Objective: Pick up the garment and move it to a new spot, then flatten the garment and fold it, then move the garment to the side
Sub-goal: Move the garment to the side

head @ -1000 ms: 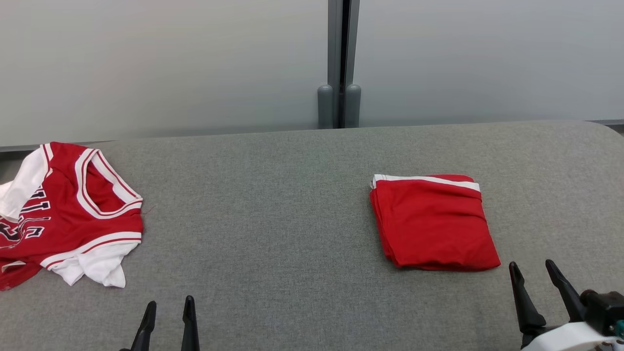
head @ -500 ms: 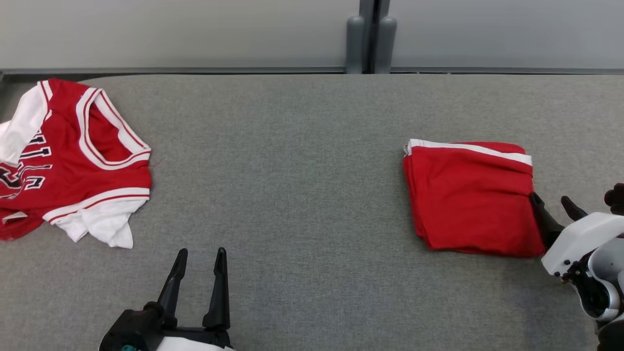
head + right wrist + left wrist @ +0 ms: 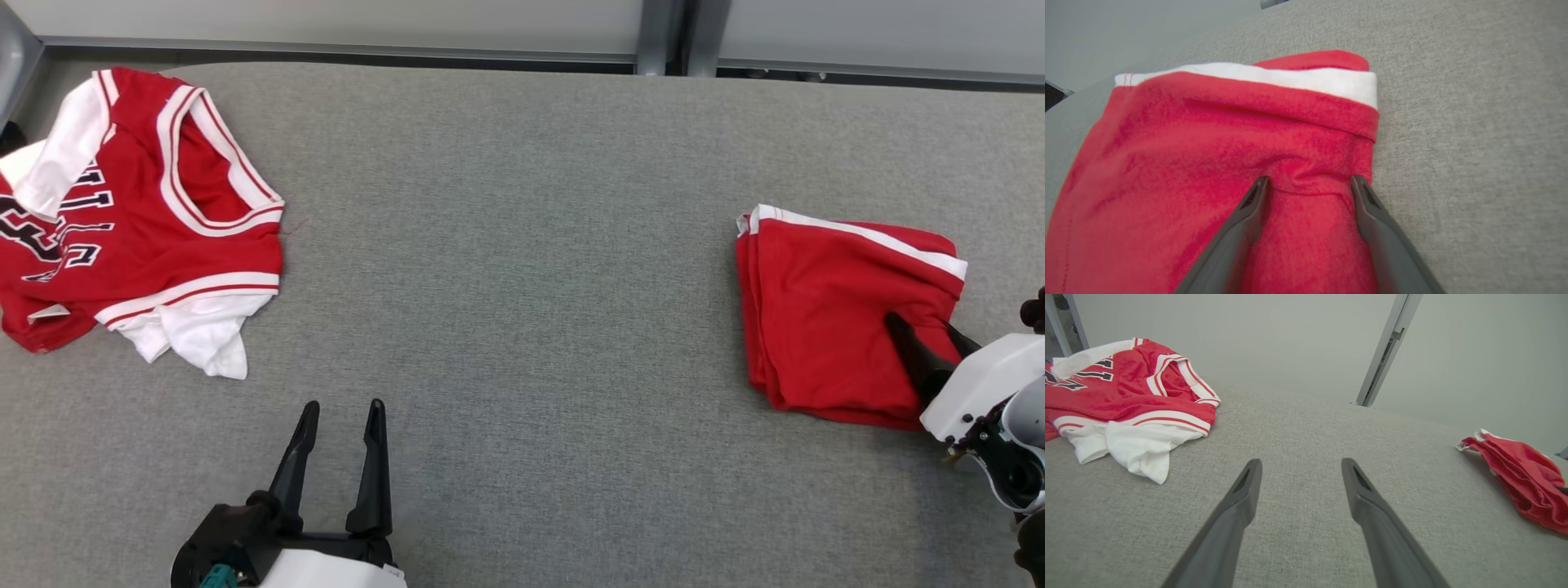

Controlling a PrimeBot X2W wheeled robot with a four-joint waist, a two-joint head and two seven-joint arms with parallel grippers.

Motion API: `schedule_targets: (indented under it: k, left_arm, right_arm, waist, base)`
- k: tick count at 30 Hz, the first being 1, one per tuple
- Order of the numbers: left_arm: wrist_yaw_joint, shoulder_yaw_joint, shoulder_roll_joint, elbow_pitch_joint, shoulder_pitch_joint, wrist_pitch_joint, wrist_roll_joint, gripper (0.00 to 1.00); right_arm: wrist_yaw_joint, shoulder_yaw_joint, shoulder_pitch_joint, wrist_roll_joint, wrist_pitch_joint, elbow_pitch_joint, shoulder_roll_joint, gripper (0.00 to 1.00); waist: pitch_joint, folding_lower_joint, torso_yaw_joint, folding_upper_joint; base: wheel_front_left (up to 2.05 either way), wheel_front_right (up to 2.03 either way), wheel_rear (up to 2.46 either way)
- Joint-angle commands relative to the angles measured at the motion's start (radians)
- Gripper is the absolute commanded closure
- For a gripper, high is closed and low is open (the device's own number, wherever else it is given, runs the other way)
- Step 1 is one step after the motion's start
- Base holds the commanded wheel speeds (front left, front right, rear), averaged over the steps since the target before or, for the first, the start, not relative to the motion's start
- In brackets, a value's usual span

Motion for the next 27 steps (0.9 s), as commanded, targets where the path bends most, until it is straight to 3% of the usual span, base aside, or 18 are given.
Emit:
schedule_targets:
  k: [1,8,9,10,11,16,22,27]
  left_arm:
    - [0.001,0.002,0.003,-0.003,-0.026,-0.002,0.006,0.00]
    - [-0.010,-0.005,0.003,0.011,-0.062,-0.002,0.012,0.00]
    - [-0.010,-0.005,0.003,0.012,-0.065,-0.002,0.012,0.00]
    - [-0.009,-0.005,0.003,0.013,-0.067,-0.002,0.012,0.00]
    - [-0.008,-0.004,0.003,0.012,-0.069,-0.002,0.013,0.00]
    - [-0.001,0.010,0.003,0.004,-0.062,-0.002,0.022,0.00]
    - [-0.011,0.047,0.003,-0.005,-0.055,-0.002,0.052,0.00]
    - [-0.036,0.047,0.006,0.002,-0.103,-0.002,0.093,0.00]
  right_arm:
    - [0.000,0.014,0.002,0.014,0.017,0.012,0.007,0.00]
    - [0.000,0.046,-0.010,0.045,0.048,0.033,0.006,0.00]
    - [0.000,0.052,-0.014,0.051,0.051,0.032,0.009,0.24]
    - [0.000,0.058,-0.019,0.058,0.052,0.031,0.012,0.67]
    - [0.000,0.062,-0.026,0.067,0.050,0.026,0.016,1.00]
    - [0.000,0.062,-0.078,0.112,0.038,0.001,0.000,1.00]
    - [0.000,0.075,-0.125,0.140,0.009,-0.012,-0.035,1.00]
    - [0.000,0.090,-0.155,0.116,-0.032,0.010,-0.078,1.00]
  waist:
    - [0.010,0.0000,-0.015,0.0000]
    - [0.025,0.0000,-0.035,0.0000]
    - [0.027,0.0000,-0.038,0.0000]
    - [0.029,0.0000,-0.041,0.0000]
    - [0.032,0.0000,-0.045,0.0000]
    - [0.056,0.0000,-0.092,0.0000]
    - [0.098,0.0000,-0.238,0.0000]
    - [0.135,0.0000,-0.317,0.0000]
  base:
    - [0.00,0.00,0.00]
    - [0.00,0.00,0.00]
    - [0.00,0.00,0.00]
    - [0.00,0.00,0.00]
    - [0.00,0.00,0.00]
    - [0.00,0.00,0.00]
    - [0.00,0.00,0.00]
    - [0.00,0.00,0.00]
